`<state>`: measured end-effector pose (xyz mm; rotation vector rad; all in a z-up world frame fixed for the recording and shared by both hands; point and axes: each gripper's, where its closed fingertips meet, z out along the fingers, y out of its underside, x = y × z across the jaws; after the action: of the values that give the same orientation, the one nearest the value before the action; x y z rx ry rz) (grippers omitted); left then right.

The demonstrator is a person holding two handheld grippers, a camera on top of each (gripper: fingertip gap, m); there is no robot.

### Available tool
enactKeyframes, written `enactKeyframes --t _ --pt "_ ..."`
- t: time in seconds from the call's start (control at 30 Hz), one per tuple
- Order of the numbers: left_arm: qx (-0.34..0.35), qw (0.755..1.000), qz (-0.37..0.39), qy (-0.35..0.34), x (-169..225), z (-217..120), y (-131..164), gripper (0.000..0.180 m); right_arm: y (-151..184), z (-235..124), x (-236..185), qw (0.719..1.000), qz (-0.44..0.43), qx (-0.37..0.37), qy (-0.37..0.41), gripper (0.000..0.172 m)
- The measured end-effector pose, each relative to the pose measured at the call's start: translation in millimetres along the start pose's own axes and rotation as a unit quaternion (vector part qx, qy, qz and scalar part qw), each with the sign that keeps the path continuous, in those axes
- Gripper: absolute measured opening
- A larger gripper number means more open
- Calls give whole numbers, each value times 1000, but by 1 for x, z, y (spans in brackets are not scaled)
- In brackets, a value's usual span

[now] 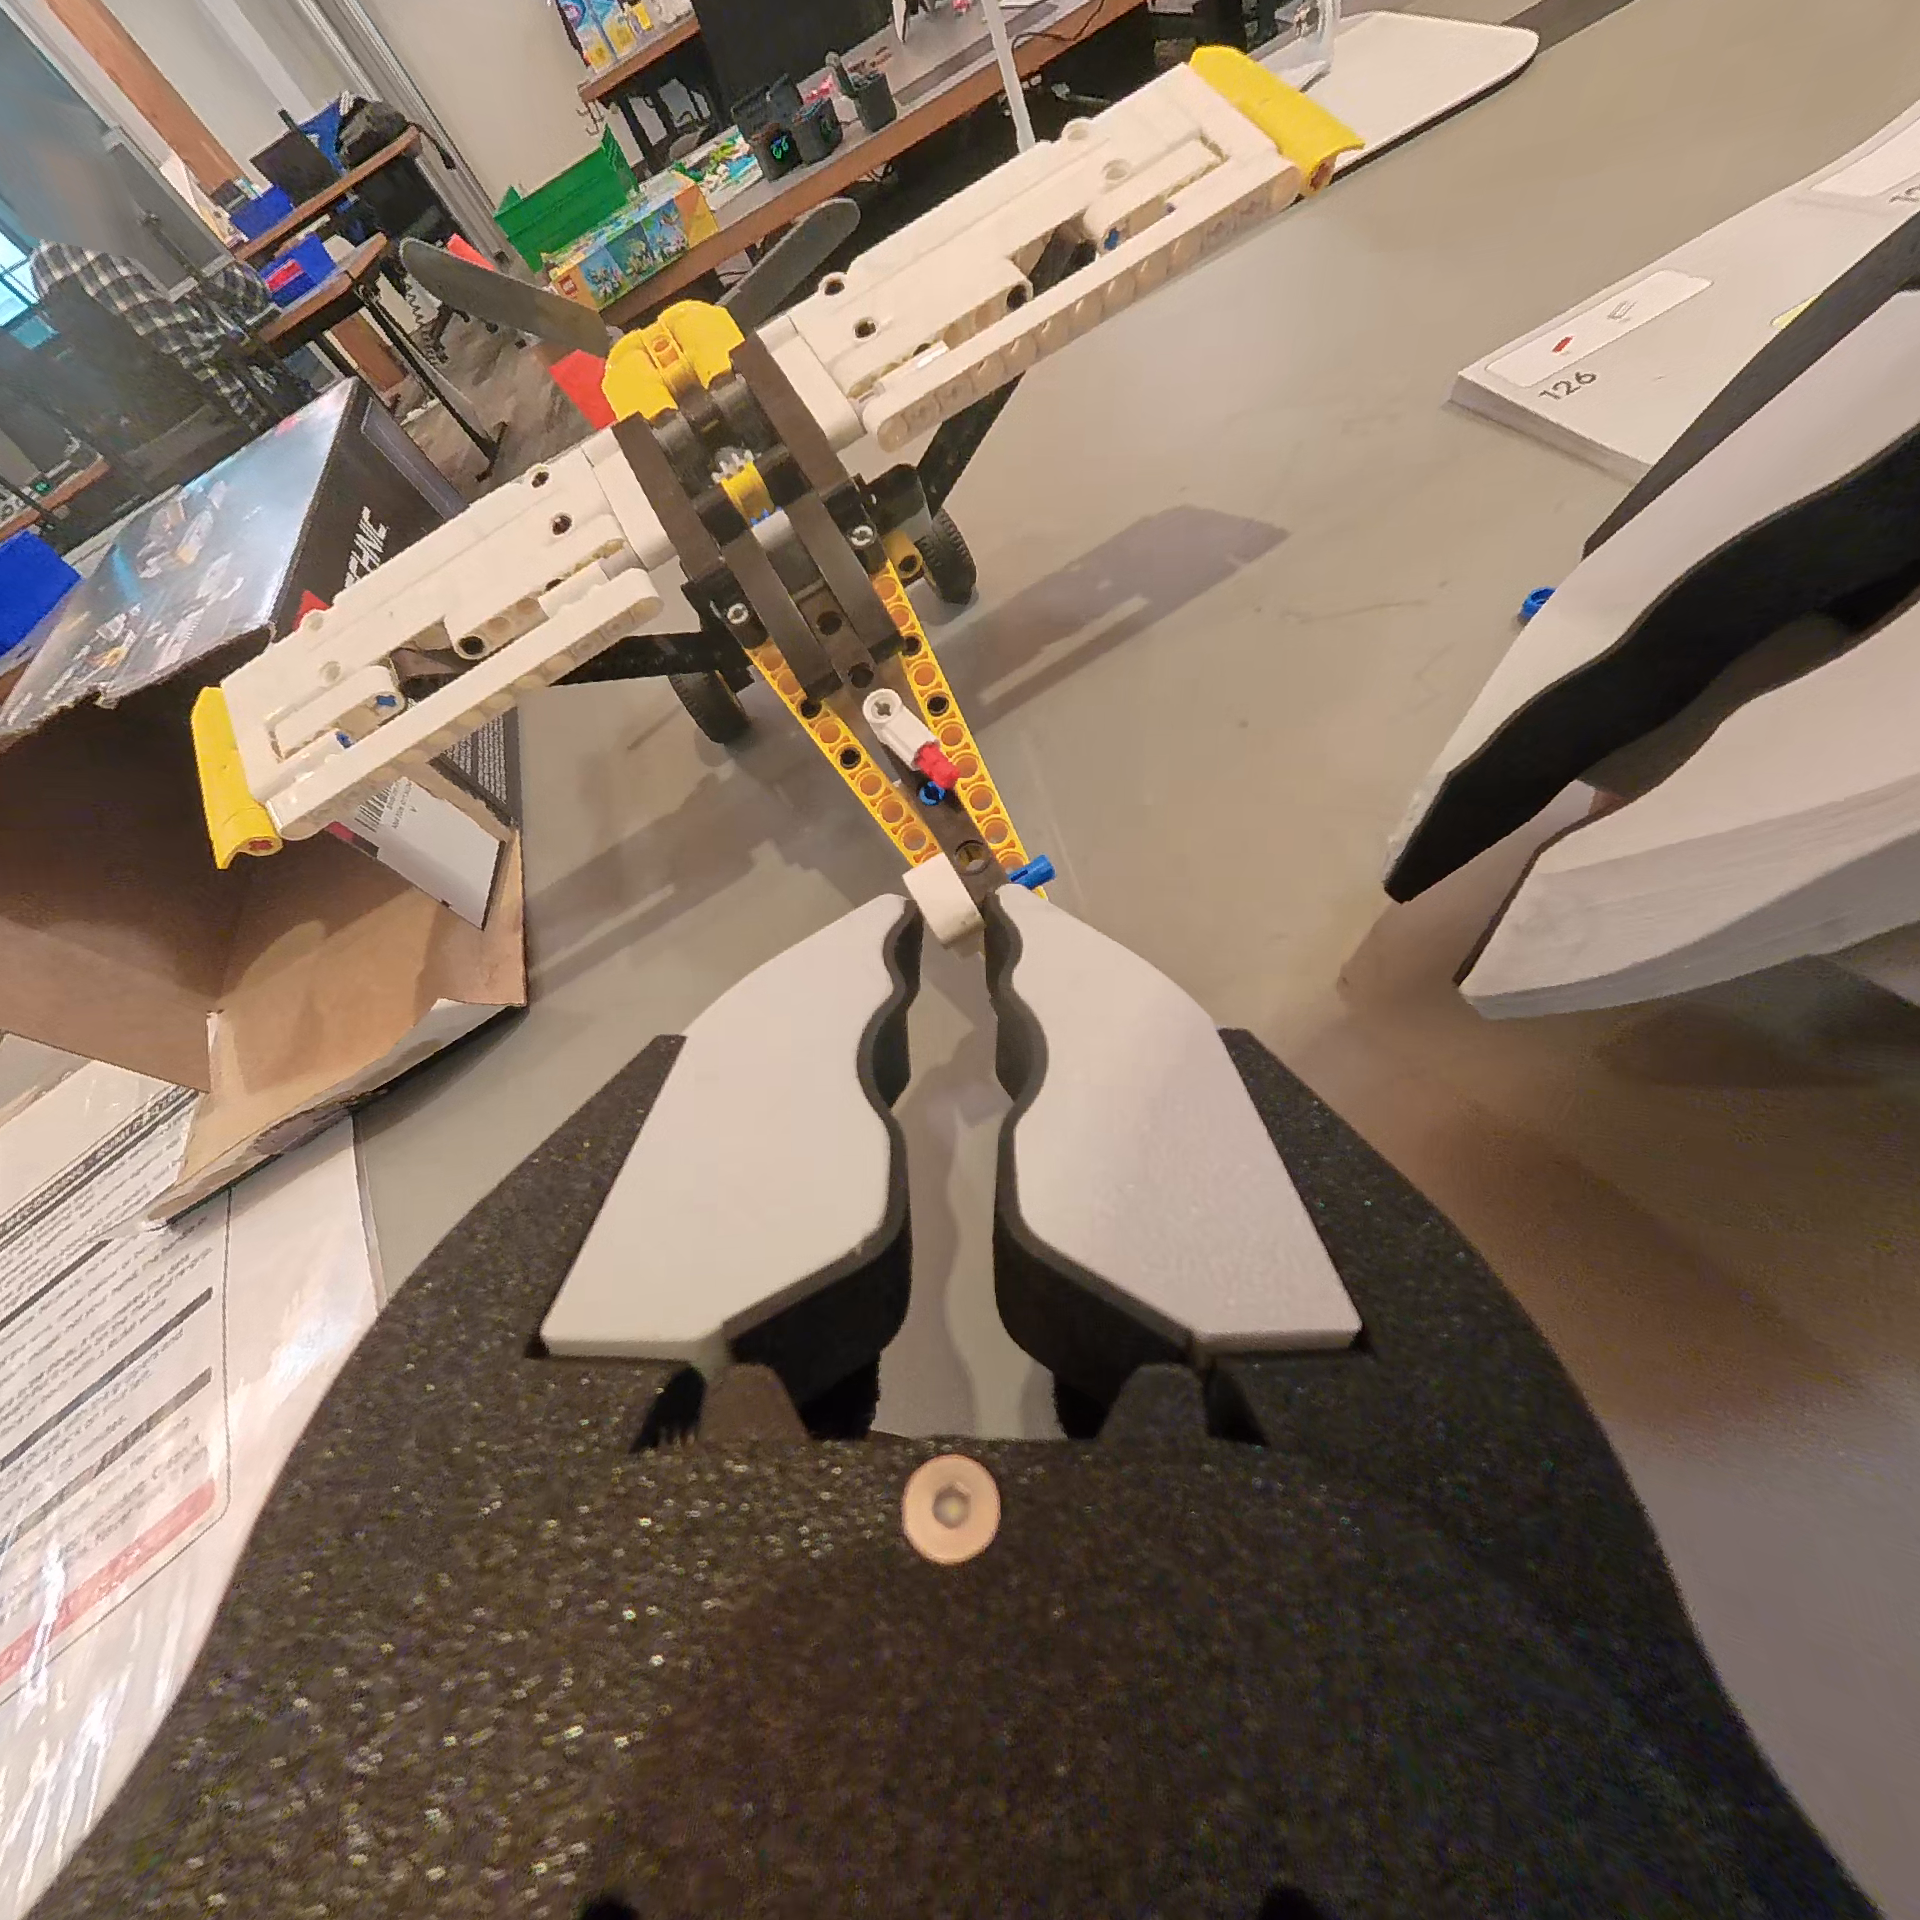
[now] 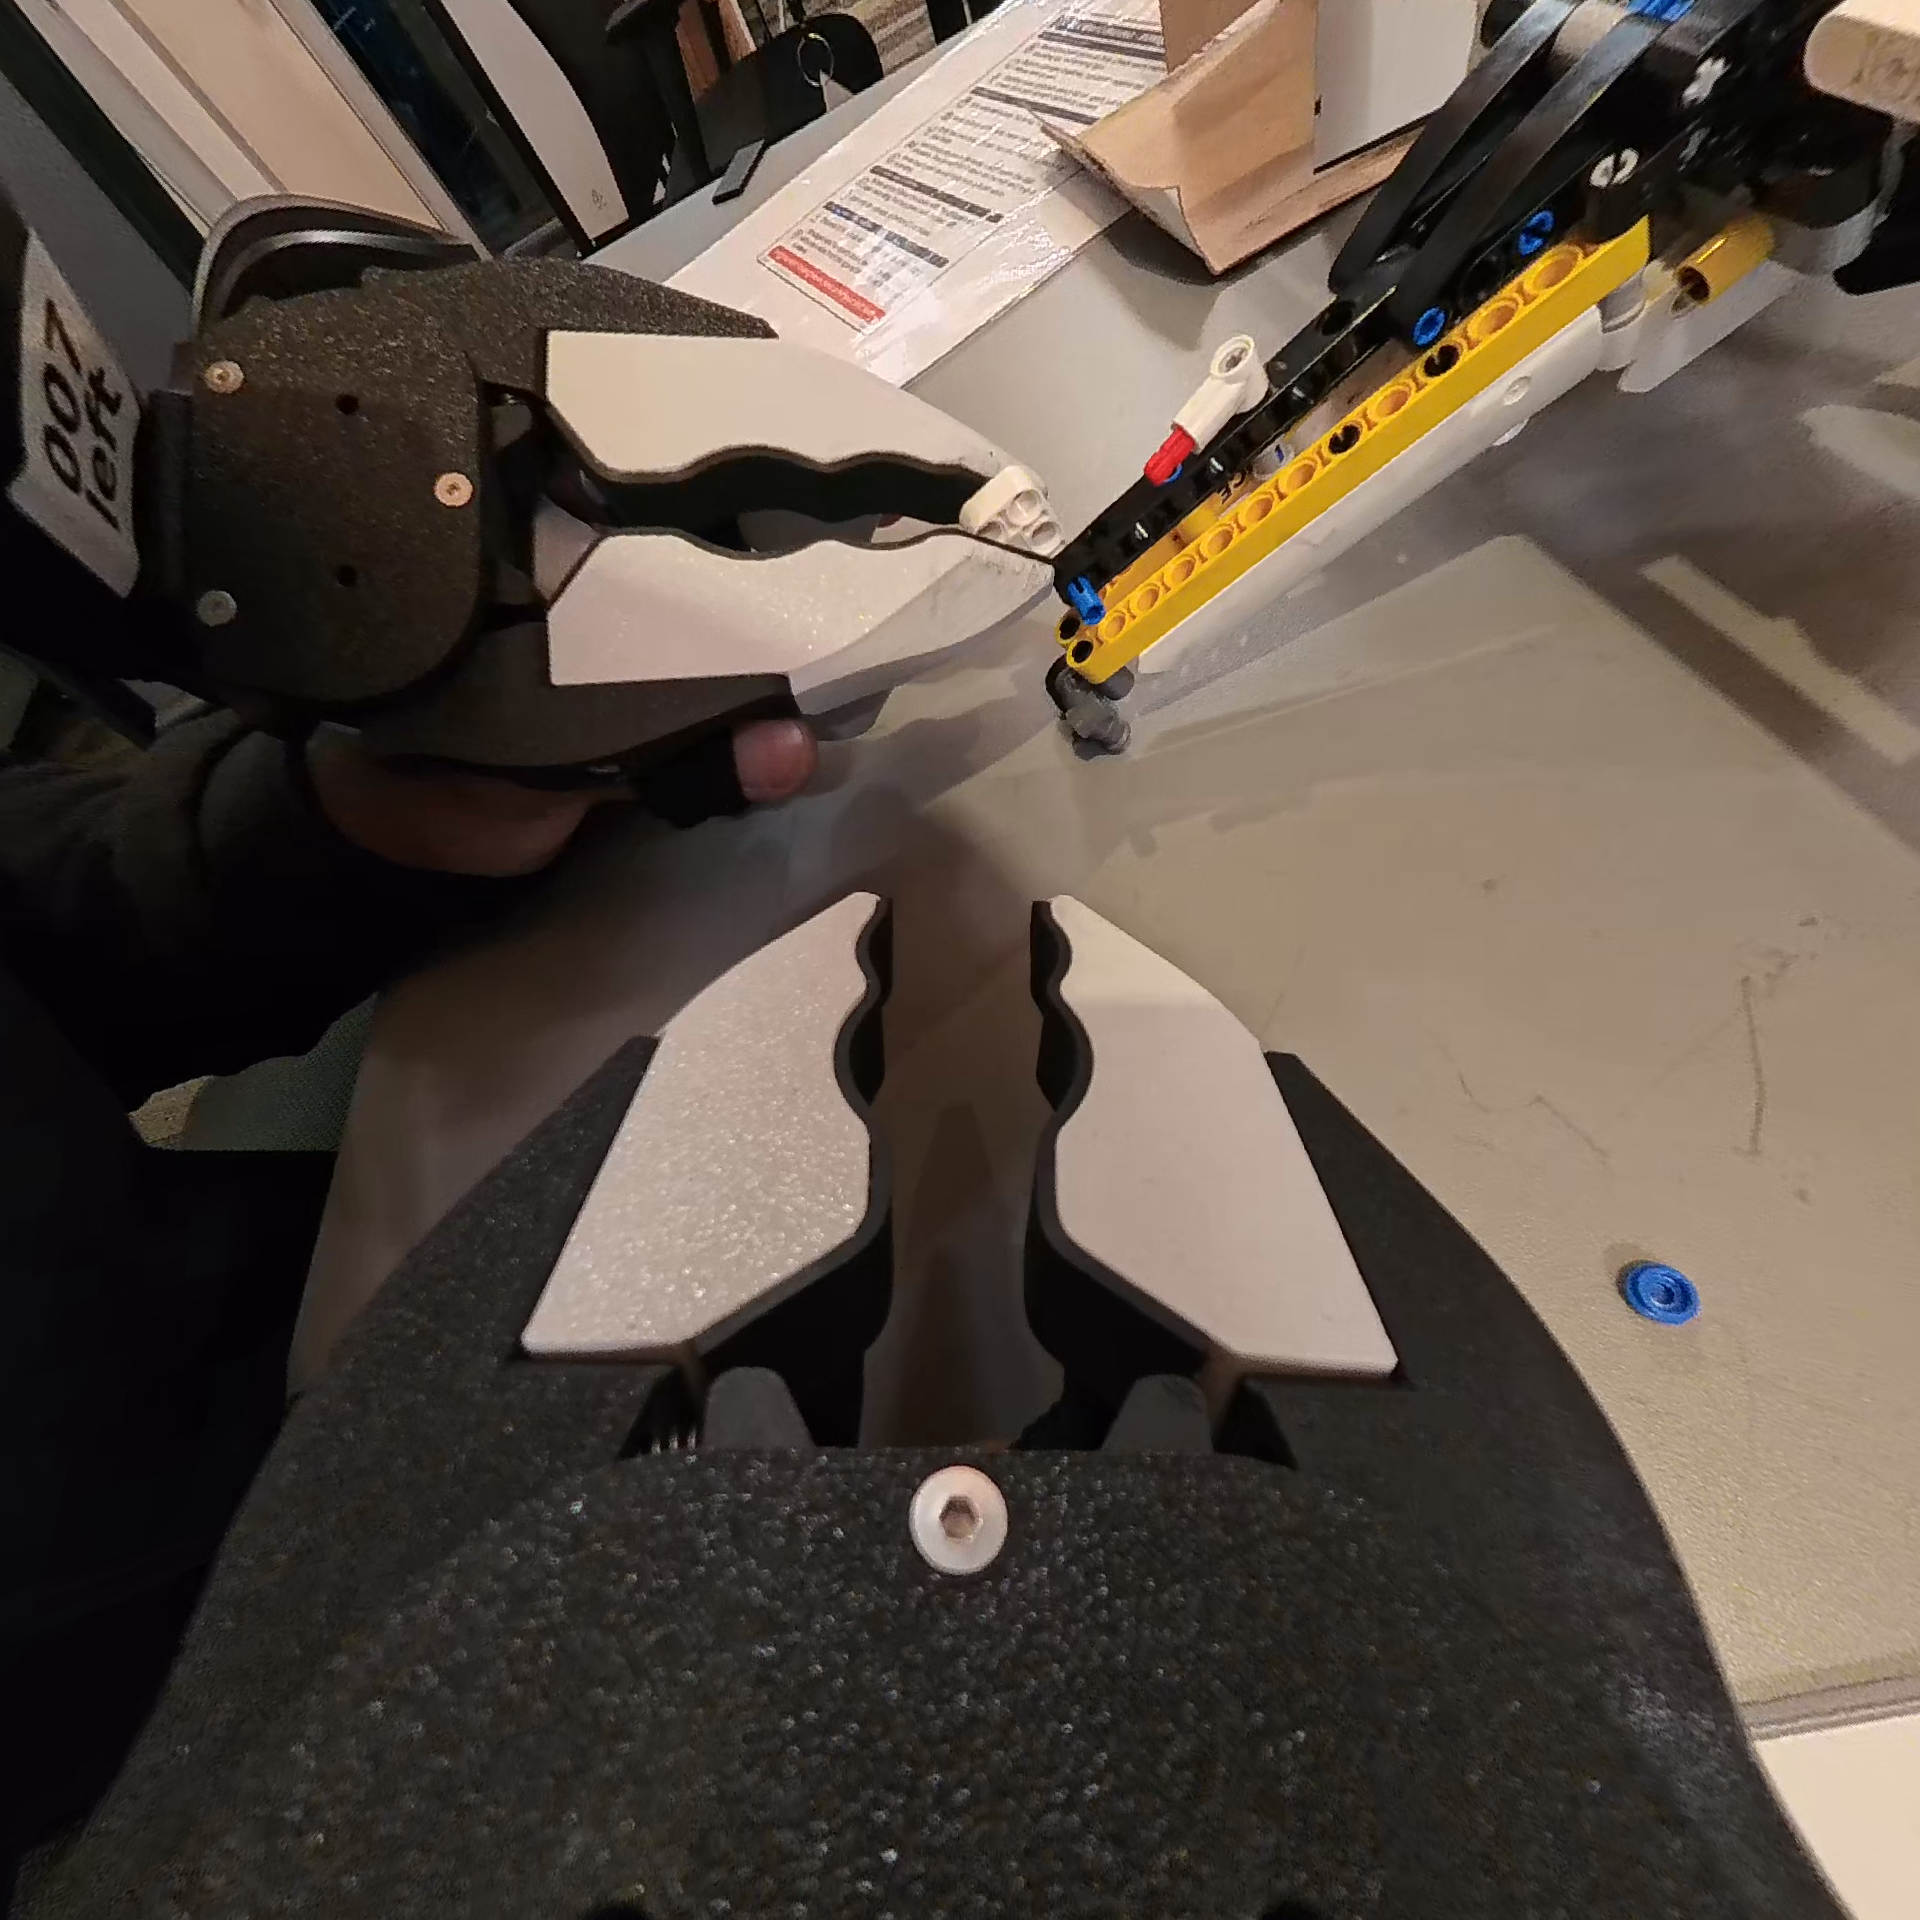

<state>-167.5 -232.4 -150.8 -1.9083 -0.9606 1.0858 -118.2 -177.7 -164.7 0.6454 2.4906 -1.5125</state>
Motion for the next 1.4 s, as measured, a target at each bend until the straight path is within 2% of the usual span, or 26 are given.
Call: enactKeyframes --t 0.4,0.73,1.4 --pt "5 999 -35 15 -2 -13 3 11 0 3 2 1000 -2 -6 9 26" --pt "4 1000 -20 5 8 -28 6 11 -2 4 8 999 -9 -4 48 26" --pt "7 997 -67 35 6 -46 13 11 -19 28 -19 995 94 36 -4 26"
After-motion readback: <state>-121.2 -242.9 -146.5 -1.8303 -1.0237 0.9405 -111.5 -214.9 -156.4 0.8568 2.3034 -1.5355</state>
